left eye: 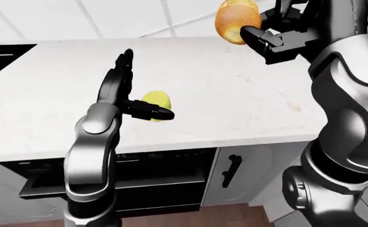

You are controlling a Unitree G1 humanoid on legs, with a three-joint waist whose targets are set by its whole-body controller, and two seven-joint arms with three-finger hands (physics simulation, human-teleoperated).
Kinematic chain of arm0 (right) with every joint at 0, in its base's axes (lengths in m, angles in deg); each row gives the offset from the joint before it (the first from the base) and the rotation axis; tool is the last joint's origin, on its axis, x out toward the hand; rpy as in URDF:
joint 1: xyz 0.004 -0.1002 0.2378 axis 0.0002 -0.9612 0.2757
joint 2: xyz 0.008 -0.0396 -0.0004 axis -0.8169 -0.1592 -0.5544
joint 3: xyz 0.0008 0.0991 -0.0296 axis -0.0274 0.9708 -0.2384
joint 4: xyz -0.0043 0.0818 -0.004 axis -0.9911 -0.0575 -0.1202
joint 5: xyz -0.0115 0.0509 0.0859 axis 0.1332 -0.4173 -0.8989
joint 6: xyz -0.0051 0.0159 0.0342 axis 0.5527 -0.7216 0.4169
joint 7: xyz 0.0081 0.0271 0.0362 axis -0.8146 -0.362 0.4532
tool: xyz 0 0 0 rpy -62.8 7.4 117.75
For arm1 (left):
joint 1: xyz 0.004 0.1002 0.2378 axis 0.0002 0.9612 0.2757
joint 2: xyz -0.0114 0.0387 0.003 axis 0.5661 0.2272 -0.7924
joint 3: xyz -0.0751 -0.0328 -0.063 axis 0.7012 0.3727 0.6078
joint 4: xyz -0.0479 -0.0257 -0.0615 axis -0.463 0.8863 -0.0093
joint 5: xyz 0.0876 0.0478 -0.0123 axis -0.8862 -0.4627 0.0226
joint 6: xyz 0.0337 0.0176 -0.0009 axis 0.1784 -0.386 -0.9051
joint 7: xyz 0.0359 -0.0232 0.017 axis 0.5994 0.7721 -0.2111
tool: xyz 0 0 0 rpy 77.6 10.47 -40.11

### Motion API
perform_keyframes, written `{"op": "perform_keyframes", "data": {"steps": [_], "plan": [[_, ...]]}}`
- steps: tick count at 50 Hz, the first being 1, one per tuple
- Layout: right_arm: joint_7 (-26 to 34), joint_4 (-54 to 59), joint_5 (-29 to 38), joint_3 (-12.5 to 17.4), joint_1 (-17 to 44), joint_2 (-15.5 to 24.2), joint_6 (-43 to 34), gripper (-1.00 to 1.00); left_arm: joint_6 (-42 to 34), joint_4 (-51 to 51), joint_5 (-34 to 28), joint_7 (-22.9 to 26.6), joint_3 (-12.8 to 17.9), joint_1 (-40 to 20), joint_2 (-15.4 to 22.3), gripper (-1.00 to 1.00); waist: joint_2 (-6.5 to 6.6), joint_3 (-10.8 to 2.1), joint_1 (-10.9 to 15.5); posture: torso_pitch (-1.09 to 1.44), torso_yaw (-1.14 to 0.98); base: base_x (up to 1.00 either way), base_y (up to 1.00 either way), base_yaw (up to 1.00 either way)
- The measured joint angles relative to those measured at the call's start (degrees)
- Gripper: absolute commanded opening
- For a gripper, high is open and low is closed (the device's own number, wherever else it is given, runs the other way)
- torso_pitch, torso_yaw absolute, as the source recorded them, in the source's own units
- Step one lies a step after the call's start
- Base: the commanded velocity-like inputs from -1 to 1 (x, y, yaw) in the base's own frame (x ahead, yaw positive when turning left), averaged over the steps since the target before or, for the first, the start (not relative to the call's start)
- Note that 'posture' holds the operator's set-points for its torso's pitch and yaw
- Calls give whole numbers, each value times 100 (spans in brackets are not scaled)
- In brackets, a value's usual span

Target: Place the bread and cheese on the cutting board.

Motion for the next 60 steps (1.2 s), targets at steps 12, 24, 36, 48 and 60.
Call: {"op": "perform_keyframes", "data": {"steps": [12, 24, 36, 48, 60], "plan": [[74, 98, 95, -86, -92, -102, 100, -100, 1, 111, -283, 357, 34, 167, -147, 100, -18, -1, 14, 0, 0, 0, 0, 0], [133, 88, 163, -101, -107, -146, 126, -100, 78, 327, -274, 362, -35, 234, -297, 76, -13, -21, 17, 0, 0, 0, 0, 0], [149, 72, 198, -115, -101, -148, 114, -100, 249, 390, -455, 439, -80, 429, -304, 61, -10, -29, 13, 0, 0, 0, 0, 0], [194, 86, 249, -139, -93, -183, 123, -100, 387, 604, -539, 471, 31, 453, -292, 36, -12, -32, 9, 0, 0, 0, 0, 0], [238, 60, 294, -142, -88, -196, 112, -100, 521, 786, -476, 280, 131, 392, -293, -12, -4, -47, 13, 0, 0, 0, 0, 0]]}}
